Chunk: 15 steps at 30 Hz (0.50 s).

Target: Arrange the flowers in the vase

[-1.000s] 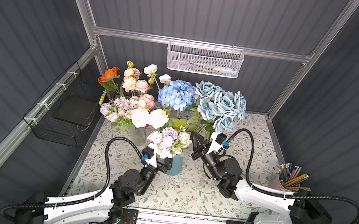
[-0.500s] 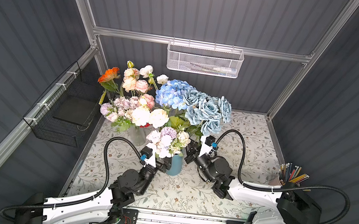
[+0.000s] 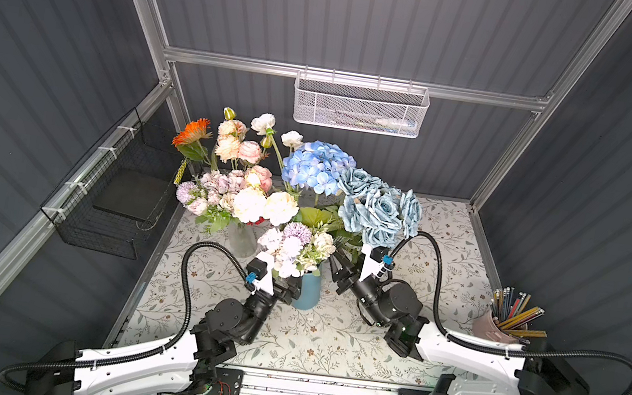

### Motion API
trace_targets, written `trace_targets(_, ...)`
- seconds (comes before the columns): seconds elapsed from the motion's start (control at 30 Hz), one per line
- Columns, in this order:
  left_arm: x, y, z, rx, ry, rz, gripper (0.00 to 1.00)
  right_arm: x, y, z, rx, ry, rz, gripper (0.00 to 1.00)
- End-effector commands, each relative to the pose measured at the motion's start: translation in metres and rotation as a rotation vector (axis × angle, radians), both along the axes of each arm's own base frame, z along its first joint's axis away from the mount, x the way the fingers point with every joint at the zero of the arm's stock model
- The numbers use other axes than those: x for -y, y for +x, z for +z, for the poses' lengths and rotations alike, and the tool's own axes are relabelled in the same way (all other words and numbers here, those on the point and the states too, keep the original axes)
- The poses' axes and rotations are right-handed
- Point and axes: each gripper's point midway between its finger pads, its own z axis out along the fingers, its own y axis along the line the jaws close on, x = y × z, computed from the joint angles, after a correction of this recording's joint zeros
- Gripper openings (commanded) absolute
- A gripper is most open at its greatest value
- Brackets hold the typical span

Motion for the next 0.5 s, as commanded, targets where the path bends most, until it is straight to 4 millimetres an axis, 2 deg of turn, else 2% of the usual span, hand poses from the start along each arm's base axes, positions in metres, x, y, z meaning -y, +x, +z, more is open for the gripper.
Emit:
trace_targets(0.0, -0.005, -0.001, 0.012, 0.009, -0.051, 0.015, 0.8, 0.013, 0.004, 0.01, 0.027, 0.0, -0.053, 0.36)
trace_targets(0.1, -0.003, 0.0, 0.011, 0.006, -0.048, 0.011, 0.8, 0.016, 0.008, 0.017, 0.043, 0.018, -0.071, 0.24)
trace_targets(0.17, -0.002, 0.0, 0.012, 0.006, -0.047, 0.01, 0.8, 0.014, 0.009, 0.019, 0.055, 0.028, -0.068, 0.12)
trace_targets(0.27, -0.002, 0.0, 0.013, 0.004, -0.047, 0.009, 0.8, 0.008, 0.009, 0.016, 0.051, 0.026, -0.044, 0.0)
trace_targets(0.4, -0.006, 0.0, 0.011, 0.001, -0.05, 0.022, 0.8, -0.001, 0.007, 0.003, 0.032, -0.018, -0.024, 0.0)
trace_targets(0.47, -0.009, 0.001, 0.01, -0.003, -0.055, 0.035, 0.81, -0.006, 0.007, -0.01, 0.007, -0.055, -0.019, 0.0)
